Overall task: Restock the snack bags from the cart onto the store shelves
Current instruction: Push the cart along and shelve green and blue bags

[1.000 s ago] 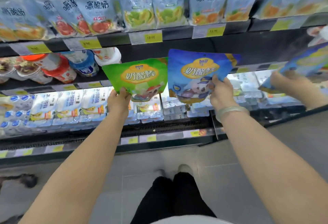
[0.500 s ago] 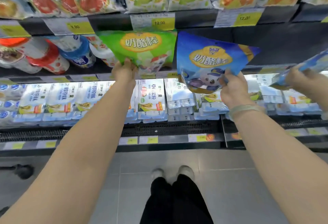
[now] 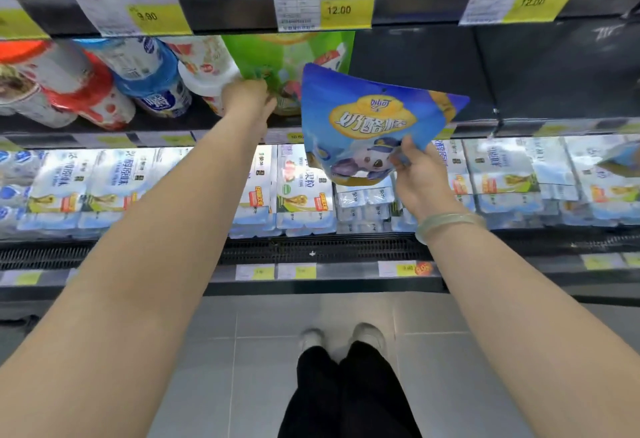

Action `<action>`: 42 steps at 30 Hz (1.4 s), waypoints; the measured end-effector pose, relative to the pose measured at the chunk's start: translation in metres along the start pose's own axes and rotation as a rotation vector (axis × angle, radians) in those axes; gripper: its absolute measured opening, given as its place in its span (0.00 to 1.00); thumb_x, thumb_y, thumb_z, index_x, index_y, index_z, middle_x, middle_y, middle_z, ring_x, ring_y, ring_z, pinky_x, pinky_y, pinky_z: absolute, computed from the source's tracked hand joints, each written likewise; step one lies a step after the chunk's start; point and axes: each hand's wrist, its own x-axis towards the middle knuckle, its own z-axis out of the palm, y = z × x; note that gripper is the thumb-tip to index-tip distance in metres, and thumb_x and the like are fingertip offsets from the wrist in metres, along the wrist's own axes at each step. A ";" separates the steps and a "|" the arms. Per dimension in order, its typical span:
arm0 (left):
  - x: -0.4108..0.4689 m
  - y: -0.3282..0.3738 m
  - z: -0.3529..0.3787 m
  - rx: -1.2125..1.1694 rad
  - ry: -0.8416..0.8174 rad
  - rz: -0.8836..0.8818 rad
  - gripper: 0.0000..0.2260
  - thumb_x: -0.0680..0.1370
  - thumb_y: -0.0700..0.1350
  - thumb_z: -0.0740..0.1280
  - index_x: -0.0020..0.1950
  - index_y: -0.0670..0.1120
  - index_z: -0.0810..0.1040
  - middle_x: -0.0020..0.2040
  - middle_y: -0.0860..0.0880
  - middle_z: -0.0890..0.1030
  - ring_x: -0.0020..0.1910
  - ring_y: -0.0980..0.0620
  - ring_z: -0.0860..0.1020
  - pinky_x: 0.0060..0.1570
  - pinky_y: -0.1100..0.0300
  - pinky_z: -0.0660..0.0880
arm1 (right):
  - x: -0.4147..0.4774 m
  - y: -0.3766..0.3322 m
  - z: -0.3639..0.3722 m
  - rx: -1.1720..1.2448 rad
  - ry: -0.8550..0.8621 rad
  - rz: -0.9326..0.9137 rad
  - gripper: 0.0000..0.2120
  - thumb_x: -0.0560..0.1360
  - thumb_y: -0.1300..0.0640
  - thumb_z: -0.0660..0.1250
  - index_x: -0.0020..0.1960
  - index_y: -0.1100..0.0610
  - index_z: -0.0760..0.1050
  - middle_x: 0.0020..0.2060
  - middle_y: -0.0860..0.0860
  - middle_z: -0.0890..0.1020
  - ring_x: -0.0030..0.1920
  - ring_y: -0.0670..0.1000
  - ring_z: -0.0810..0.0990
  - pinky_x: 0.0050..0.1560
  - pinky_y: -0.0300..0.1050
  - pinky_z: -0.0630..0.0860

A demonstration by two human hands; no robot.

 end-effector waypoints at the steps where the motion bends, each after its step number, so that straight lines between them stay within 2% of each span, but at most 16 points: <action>1: -0.004 -0.005 -0.002 0.063 -0.037 -0.007 0.20 0.78 0.33 0.57 0.71 0.36 0.65 0.50 0.46 0.72 0.40 0.53 0.74 0.40 0.63 0.76 | 0.001 0.000 0.004 0.005 -0.013 -0.002 0.08 0.80 0.65 0.57 0.49 0.58 0.73 0.46 0.56 0.78 0.43 0.51 0.77 0.40 0.36 0.76; 6: -0.040 -0.032 -0.023 0.193 -0.159 -0.167 0.32 0.74 0.29 0.56 0.76 0.46 0.55 0.63 0.36 0.72 0.57 0.40 0.71 0.59 0.37 0.69 | 0.001 -0.004 0.038 0.021 -0.081 -0.033 0.09 0.80 0.66 0.56 0.50 0.57 0.73 0.35 0.47 0.82 0.30 0.41 0.79 0.34 0.35 0.76; 9: -0.054 -0.033 -0.030 0.157 -0.338 -0.145 0.19 0.76 0.30 0.61 0.64 0.46 0.69 0.53 0.42 0.76 0.50 0.42 0.75 0.47 0.47 0.76 | 0.001 -0.008 0.061 0.032 -0.126 -0.009 0.10 0.79 0.67 0.57 0.47 0.57 0.74 0.30 0.44 0.84 0.29 0.41 0.81 0.30 0.34 0.76; 12: -0.046 -0.025 -0.029 -0.027 -0.268 -0.019 0.14 0.77 0.30 0.61 0.61 0.40 0.72 0.49 0.44 0.78 0.42 0.47 0.78 0.42 0.53 0.80 | 0.001 -0.016 0.085 0.026 -0.173 -0.033 0.10 0.79 0.68 0.56 0.45 0.58 0.73 0.26 0.45 0.82 0.25 0.41 0.79 0.27 0.33 0.74; 16: -0.028 -0.014 -0.023 -0.138 -0.198 0.065 0.07 0.78 0.32 0.61 0.51 0.43 0.72 0.46 0.46 0.78 0.40 0.51 0.78 0.38 0.59 0.79 | 0.009 -0.020 0.108 -0.228 -0.117 -0.126 0.04 0.78 0.63 0.62 0.52 0.60 0.74 0.42 0.52 0.81 0.40 0.47 0.79 0.41 0.36 0.76; 20: -0.007 -0.019 -0.008 -0.307 -0.093 -0.096 0.16 0.79 0.40 0.64 0.66 0.41 0.68 0.56 0.44 0.78 0.44 0.49 0.78 0.37 0.58 0.80 | 0.017 -0.020 0.128 -0.585 0.167 0.132 0.31 0.72 0.47 0.70 0.67 0.60 0.61 0.62 0.54 0.69 0.53 0.52 0.70 0.51 0.43 0.68; 23: -0.002 -0.021 0.000 -0.363 -0.035 -0.203 0.17 0.78 0.43 0.64 0.65 0.44 0.66 0.65 0.43 0.75 0.56 0.45 0.76 0.46 0.51 0.80 | 0.019 -0.015 0.141 -0.514 0.188 0.332 0.35 0.70 0.45 0.71 0.67 0.61 0.60 0.62 0.54 0.72 0.56 0.54 0.76 0.57 0.46 0.74; 26: -0.001 -0.017 0.007 -0.312 -0.030 -0.205 0.16 0.79 0.42 0.60 0.67 0.44 0.68 0.65 0.43 0.75 0.57 0.45 0.76 0.33 0.56 0.78 | 0.018 -0.006 0.149 -0.424 0.030 0.294 0.11 0.76 0.54 0.65 0.54 0.58 0.70 0.53 0.57 0.78 0.43 0.55 0.80 0.47 0.52 0.80; 28: 0.002 -0.009 0.011 -0.275 0.004 -0.197 0.17 0.79 0.41 0.58 0.69 0.43 0.67 0.64 0.43 0.76 0.58 0.45 0.77 0.34 0.56 0.77 | 0.021 -0.004 0.152 -0.467 0.024 0.262 0.06 0.77 0.56 0.61 0.53 0.57 0.69 0.50 0.56 0.77 0.45 0.56 0.79 0.45 0.51 0.78; 30: 0.002 0.002 0.012 -0.217 0.027 -0.215 0.17 0.80 0.39 0.55 0.70 0.42 0.67 0.60 0.43 0.77 0.54 0.46 0.78 0.38 0.55 0.75 | 0.024 -0.003 0.156 -0.502 0.009 0.283 0.16 0.76 0.52 0.63 0.61 0.57 0.68 0.55 0.55 0.77 0.53 0.57 0.79 0.52 0.58 0.77; 32: 0.001 0.009 0.012 -0.181 0.033 -0.196 0.17 0.79 0.37 0.54 0.66 0.42 0.71 0.53 0.44 0.78 0.42 0.49 0.78 0.36 0.56 0.76 | 0.022 0.002 0.160 -0.550 -0.032 0.299 0.31 0.71 0.43 0.68 0.67 0.57 0.64 0.61 0.55 0.76 0.57 0.56 0.77 0.57 0.59 0.77; 34: -0.002 0.010 0.013 -0.149 0.059 -0.143 0.13 0.77 0.36 0.57 0.59 0.42 0.74 0.52 0.44 0.81 0.39 0.50 0.77 0.38 0.56 0.78 | 0.018 0.008 0.159 -0.636 0.019 0.182 0.36 0.66 0.39 0.71 0.65 0.59 0.66 0.60 0.54 0.75 0.55 0.54 0.77 0.57 0.51 0.77; 36: -0.008 0.006 0.014 -0.078 0.177 0.042 0.05 0.75 0.36 0.61 0.47 0.42 0.74 0.43 0.46 0.80 0.39 0.49 0.76 0.43 0.57 0.77 | 0.016 0.011 0.153 -0.619 0.086 -0.103 0.24 0.67 0.44 0.73 0.52 0.57 0.69 0.51 0.52 0.75 0.47 0.49 0.76 0.48 0.41 0.73; 38: -0.016 0.002 0.014 -0.181 0.230 0.323 0.07 0.71 0.34 0.64 0.37 0.44 0.72 0.33 0.49 0.75 0.33 0.51 0.73 0.39 0.60 0.73 | 0.010 0.011 0.149 -0.558 0.056 -0.312 0.13 0.70 0.51 0.73 0.41 0.53 0.69 0.39 0.48 0.74 0.38 0.45 0.73 0.42 0.35 0.71; 40: -0.023 -0.004 0.015 -0.291 0.139 0.470 0.10 0.71 0.30 0.62 0.39 0.45 0.72 0.35 0.48 0.75 0.34 0.53 0.73 0.37 0.64 0.72 | 0.007 0.009 0.151 -0.521 -0.017 -0.400 0.08 0.73 0.56 0.70 0.41 0.56 0.72 0.36 0.45 0.75 0.36 0.40 0.74 0.42 0.33 0.73; 42: -0.025 -0.007 0.017 -0.292 0.015 0.444 0.15 0.72 0.27 0.58 0.49 0.45 0.72 0.42 0.44 0.74 0.38 0.54 0.74 0.36 0.69 0.74 | 0.011 0.011 0.156 -0.517 -0.096 -0.397 0.07 0.75 0.62 0.65 0.53 0.60 0.75 0.44 0.48 0.77 0.42 0.41 0.77 0.49 0.37 0.75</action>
